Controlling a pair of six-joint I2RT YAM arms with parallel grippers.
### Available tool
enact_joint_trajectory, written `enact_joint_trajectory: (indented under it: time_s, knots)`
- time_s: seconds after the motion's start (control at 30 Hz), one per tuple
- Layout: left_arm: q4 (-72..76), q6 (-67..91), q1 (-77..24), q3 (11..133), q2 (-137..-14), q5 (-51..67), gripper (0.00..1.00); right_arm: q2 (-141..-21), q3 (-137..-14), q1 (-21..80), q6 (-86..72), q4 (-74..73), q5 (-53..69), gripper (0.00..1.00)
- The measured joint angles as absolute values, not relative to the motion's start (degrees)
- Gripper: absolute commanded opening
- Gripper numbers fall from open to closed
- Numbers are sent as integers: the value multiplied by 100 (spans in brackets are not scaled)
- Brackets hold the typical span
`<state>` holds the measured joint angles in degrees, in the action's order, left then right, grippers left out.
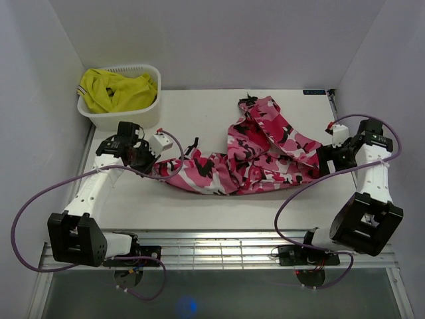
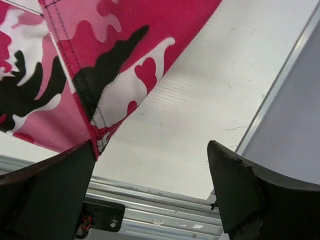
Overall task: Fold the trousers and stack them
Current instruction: Flatten the trousers out
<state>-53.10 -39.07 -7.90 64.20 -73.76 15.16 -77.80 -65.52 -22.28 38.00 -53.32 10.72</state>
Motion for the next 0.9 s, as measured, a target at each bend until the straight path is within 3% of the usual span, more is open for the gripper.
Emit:
enact_joint_trajectory:
  time_s: [0.27, 0.5, 0.63, 0.9]
  knots:
    - [-5391, -4626, -762, 5083, -6871, 854, 0, -8556, -8525, -2093, 3739, -6112, 2405, 94]
    - [-5017, -4812, -760, 4904, -6949, 366, 0, -9317, -9292, -493, 2921, -5441, 2578, 96]
    - [-4960, -4696, -760, 4995, -7192, 285, 0, -10412, -10208, 381, 2464, -5004, 2379, 98]
    - [-4884, -4294, -760, 5214, -7463, 233, 0, -12693, -11961, 1098, 2075, -4401, 1944, 96]
